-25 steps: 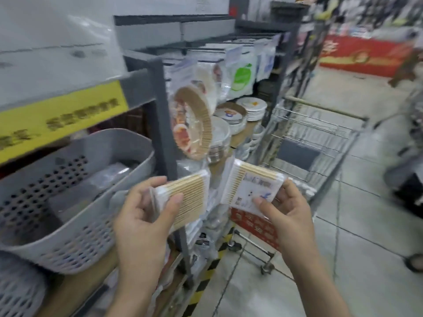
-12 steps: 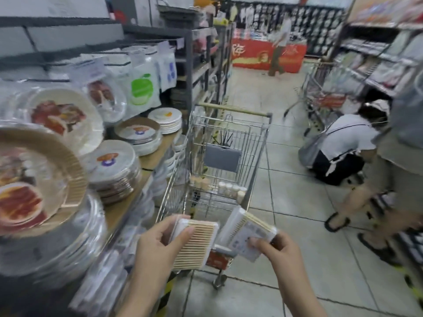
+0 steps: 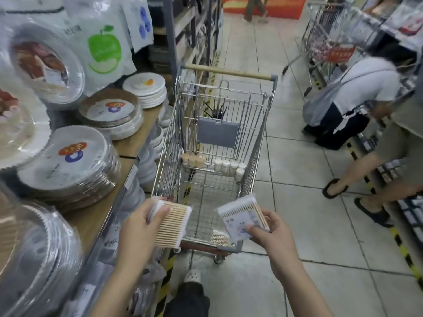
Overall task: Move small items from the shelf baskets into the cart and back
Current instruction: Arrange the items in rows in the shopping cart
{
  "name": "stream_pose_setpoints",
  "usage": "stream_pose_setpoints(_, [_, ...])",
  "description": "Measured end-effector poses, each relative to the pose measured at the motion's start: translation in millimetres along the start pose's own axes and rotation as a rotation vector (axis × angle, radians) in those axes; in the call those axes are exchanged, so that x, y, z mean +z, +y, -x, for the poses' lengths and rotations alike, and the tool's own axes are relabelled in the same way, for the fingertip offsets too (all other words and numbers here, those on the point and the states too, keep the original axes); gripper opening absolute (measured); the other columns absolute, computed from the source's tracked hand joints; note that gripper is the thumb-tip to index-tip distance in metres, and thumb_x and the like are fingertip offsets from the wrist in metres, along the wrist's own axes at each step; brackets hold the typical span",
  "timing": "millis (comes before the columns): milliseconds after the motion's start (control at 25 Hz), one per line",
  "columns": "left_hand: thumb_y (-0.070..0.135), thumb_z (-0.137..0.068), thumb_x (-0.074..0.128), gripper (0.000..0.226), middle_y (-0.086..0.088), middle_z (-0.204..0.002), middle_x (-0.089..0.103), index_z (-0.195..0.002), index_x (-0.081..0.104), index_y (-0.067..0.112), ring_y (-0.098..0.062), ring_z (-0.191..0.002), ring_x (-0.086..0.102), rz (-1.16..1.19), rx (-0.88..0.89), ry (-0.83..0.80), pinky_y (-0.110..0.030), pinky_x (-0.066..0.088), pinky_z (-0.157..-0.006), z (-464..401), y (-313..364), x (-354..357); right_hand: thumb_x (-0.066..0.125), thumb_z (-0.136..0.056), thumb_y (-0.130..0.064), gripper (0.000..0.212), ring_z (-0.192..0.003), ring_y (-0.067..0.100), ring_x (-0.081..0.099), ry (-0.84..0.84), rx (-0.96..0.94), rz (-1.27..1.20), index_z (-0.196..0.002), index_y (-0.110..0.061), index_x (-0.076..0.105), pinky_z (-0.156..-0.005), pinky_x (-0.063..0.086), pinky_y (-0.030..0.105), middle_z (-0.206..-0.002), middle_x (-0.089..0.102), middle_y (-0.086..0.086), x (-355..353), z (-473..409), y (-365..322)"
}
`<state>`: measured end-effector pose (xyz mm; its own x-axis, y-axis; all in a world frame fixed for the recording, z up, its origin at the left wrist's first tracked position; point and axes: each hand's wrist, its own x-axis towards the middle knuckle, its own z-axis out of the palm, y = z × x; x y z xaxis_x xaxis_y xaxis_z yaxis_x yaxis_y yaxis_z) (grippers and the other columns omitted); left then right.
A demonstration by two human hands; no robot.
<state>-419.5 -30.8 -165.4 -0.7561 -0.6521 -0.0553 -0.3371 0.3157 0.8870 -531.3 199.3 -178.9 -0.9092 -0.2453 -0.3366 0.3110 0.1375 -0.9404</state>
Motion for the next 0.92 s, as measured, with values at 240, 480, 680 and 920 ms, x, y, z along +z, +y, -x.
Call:
stream_pose_setpoints(240, [0.009, -0.094, 0.052, 0.014, 0.004, -0.074, 0.067, -0.09, 0.061, 0.019, 0.0, -0.063, 0.065, -0.062, -0.12, -0.152, -0.012, 0.044, -0.045, -89, -37, 27, 0.054, -0.083, 0.011, 0.025, -0.075, 0.023, 0.066, 0.155, 0.127, -0.037, -0.089, -0.011, 0.066, -0.066, 0.054, 0.033, -0.086, 0.071, 0.011, 23, -63, 17])
stream_pose_setpoints(480, [0.001, -0.089, 0.056, 0.02, 0.007, -0.088, 0.061, -0.104, 0.052, 0.013, -0.004, -0.073, 0.058, -0.107, -0.23, -0.353, -0.009, 0.042, -0.048, -137, -76, 83, 0.057, -0.086, 0.003, 0.014, -0.073, 0.017, 0.063, 0.311, 0.211, 0.013, -0.086, -0.009, 0.065, -0.065, 0.051, 0.022, -0.085, 0.069, 0.007, 24, -111, 49])
stream_pose_setpoints(680, [0.005, -0.084, 0.065, 0.035, -0.005, -0.116, 0.065, -0.118, 0.058, 0.008, -0.017, -0.093, 0.062, -0.185, -0.343, -0.495, -0.028, 0.055, -0.072, -165, -122, 141, 0.057, -0.089, 0.002, 0.017, -0.081, 0.008, 0.066, 0.206, 0.294, 0.13, -0.102, -0.009, 0.06, -0.058, 0.05, 0.011, -0.095, 0.069, 0.003, 31, -151, 79])
stream_pose_setpoints(920, [0.008, -0.086, 0.064, 0.038, -0.005, -0.116, 0.066, -0.123, 0.06, 0.013, -0.015, -0.087, 0.062, -0.341, -0.375, -0.622, -0.024, 0.053, -0.067, -183, -178, 186, 0.052, -0.092, 0.0, 0.019, -0.09, 0.016, 0.064, 0.1, 0.431, 0.281, -0.109, -0.008, 0.055, -0.057, 0.05, 0.014, -0.098, 0.062, -0.001, 52, -186, 142])
